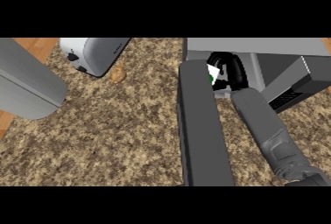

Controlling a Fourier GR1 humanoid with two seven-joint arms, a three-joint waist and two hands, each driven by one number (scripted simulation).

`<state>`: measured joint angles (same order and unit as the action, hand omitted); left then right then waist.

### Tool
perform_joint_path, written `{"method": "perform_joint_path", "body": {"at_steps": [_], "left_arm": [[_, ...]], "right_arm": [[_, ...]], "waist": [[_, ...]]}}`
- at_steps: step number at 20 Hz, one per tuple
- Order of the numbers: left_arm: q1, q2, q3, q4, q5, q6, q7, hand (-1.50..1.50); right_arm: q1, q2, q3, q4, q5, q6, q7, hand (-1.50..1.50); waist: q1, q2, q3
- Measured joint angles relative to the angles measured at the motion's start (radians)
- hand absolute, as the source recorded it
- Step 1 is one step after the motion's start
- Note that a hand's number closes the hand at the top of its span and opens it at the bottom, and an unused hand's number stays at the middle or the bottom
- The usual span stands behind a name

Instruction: Pick up the milk, place it into the microwave and close the microwave

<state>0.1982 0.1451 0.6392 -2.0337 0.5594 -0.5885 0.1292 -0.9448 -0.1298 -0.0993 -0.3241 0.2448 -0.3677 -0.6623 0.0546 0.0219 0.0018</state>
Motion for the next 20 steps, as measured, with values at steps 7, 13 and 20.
{"method": "perform_joint_path", "body": {"at_steps": [7,13,20], "left_arm": [[-0.011,-0.005,-0.015,0.009,-0.008,-0.020,-0.017,-1.50],[-0.039,-0.004,-0.031,0.031,-0.026,-0.022,-0.023,-1.50],[-0.076,0.012,-0.043,0.062,-0.039,-0.025,-0.026,-1.50]], "right_arm": [[-0.080,-0.040,-0.036,0.101,0.013,-0.118,-0.010,1.50],[-0.118,-0.082,-0.026,0.143,0.056,-0.240,-0.034,1.50],[-0.126,-0.123,-0.003,0.206,0.103,-0.333,-0.015,-1.50]], "waist": [[0.035,0.016,0.001],[0.052,0.028,0.001],[0.075,0.044,0.002]]}}
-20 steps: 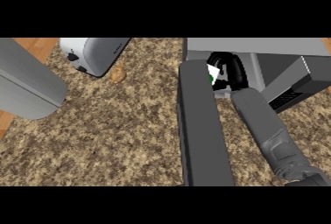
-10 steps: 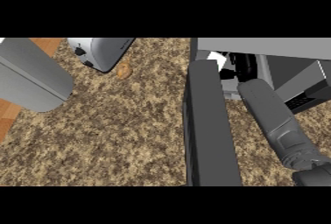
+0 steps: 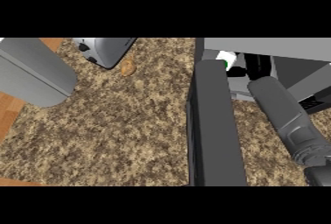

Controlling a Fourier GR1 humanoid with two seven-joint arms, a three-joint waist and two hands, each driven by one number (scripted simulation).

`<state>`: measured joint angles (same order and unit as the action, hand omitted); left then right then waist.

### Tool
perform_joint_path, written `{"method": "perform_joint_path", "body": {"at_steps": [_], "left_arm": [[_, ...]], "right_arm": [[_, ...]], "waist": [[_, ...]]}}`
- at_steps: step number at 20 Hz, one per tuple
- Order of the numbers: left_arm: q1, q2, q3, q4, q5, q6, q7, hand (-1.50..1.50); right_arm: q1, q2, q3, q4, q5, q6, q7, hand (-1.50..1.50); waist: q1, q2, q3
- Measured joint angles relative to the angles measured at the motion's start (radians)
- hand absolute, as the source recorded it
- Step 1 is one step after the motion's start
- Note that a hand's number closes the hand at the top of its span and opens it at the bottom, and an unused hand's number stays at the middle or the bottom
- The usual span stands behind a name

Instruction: Pick up the milk, place it into the microwave and close the microwave

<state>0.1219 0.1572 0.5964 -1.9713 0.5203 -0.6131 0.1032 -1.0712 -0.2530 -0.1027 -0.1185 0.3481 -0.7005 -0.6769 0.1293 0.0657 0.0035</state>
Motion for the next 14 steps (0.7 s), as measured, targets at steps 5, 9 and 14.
{"method": "perform_joint_path", "body": {"at_steps": [5,9,14], "left_arm": [[-0.015,0.001,-0.008,0.002,-0.026,0.004,-0.005,-1.50],[-0.022,-0.004,-0.018,0.014,-0.062,0.002,-0.017,-1.50],[-0.029,-0.001,-0.036,0.033,-0.087,-0.016,-0.024,-1.50]], "right_arm": [[0.006,-0.052,0.019,0.069,0.035,-0.134,0.127,-1.50],[0.000,-0.044,0.029,0.059,0.047,-0.132,0.115,-1.50],[0.002,-0.028,0.036,0.043,0.054,-0.094,0.066,-1.50]], "waist": [[0.012,0.009,-0.002],[0.017,0.010,0.002],[0.016,0.008,0.003]]}}
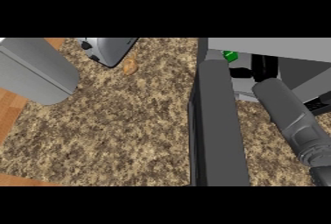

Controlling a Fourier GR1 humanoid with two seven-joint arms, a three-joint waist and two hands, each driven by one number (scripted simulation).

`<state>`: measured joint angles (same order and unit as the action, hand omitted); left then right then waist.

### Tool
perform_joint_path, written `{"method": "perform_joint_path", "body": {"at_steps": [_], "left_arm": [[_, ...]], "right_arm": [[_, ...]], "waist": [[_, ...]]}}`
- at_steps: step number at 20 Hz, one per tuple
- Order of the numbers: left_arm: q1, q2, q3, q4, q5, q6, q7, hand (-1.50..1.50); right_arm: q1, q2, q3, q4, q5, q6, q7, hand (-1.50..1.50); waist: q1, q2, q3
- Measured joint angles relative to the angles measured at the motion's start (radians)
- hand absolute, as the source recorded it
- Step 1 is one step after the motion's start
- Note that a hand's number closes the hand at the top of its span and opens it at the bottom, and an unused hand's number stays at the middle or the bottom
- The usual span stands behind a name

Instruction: Pick up the milk, place it into the microwave and close the microwave

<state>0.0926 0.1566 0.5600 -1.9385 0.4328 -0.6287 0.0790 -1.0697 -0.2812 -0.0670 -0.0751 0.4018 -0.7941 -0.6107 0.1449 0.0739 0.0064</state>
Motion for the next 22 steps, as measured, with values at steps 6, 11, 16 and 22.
{"method": "perform_joint_path", "body": {"at_steps": [6,11,16,22], "left_arm": [[-0.002,0.000,-0.039,0.020,-0.019,-0.046,-0.015,-1.50],[-0.005,-0.012,-0.078,0.030,-0.030,-0.074,-0.023,-1.50],[-0.020,-0.025,-0.122,0.041,-0.044,-0.101,-0.032,-1.50],[-0.031,-0.044,-0.165,0.047,-0.053,-0.111,-0.028,-1.50]], "right_arm": [[-0.020,0.018,-0.020,-0.014,-0.021,0.094,-0.046,-1.50],[-0.014,0.036,-0.064,-0.027,-0.069,0.200,-0.096,-1.50],[0.001,0.049,-0.118,-0.039,-0.126,0.324,-0.155,-1.50],[0.046,0.067,-0.181,-0.039,-0.194,0.468,-0.220,-1.50]], "waist": [[-0.002,-0.004,0.000],[-0.014,-0.010,0.000],[-0.036,-0.019,-0.001],[-0.061,-0.033,-0.002]]}}
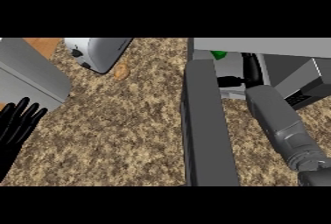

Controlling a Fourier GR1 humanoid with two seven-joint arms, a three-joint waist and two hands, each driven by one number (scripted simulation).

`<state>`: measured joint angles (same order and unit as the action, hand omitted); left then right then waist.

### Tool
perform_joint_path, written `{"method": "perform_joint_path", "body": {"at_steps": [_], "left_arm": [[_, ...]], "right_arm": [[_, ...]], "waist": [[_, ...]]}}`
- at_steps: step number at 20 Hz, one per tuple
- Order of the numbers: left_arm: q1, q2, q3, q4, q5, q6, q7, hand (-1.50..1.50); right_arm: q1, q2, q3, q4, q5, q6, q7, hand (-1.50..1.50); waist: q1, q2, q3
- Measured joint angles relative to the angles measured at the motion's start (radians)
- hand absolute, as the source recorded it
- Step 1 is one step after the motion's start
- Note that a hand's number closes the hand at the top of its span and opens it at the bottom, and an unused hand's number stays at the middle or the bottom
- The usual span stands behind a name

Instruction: Pick up the milk, place it into the microwave and close the microwave

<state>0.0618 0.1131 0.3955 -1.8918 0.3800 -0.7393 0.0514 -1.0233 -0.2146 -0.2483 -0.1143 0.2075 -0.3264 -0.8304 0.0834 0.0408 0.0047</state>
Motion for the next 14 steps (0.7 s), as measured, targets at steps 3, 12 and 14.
{"method": "perform_joint_path", "body": {"at_steps": [3,12,14], "left_arm": [[0.008,-0.018,-0.026,-0.001,-0.019,-0.009,-0.007,1.50],[0.030,-0.075,-0.140,-0.058,-0.038,0.011,0.057,1.50],[0.031,-0.088,-0.169,-0.053,-0.052,0.017,0.065,1.50]], "right_arm": [[0.034,0.007,-0.023,0.006,-0.025,0.069,-0.024,-1.50],[0.159,0.032,-0.062,-0.005,-0.084,0.318,-0.101,-1.50],[0.187,0.044,-0.058,-0.020,-0.088,0.344,-0.109,-1.50]], "waist": [[-0.012,-0.007,-0.001],[-0.050,-0.027,-0.002],[-0.058,-0.031,-0.003]]}}
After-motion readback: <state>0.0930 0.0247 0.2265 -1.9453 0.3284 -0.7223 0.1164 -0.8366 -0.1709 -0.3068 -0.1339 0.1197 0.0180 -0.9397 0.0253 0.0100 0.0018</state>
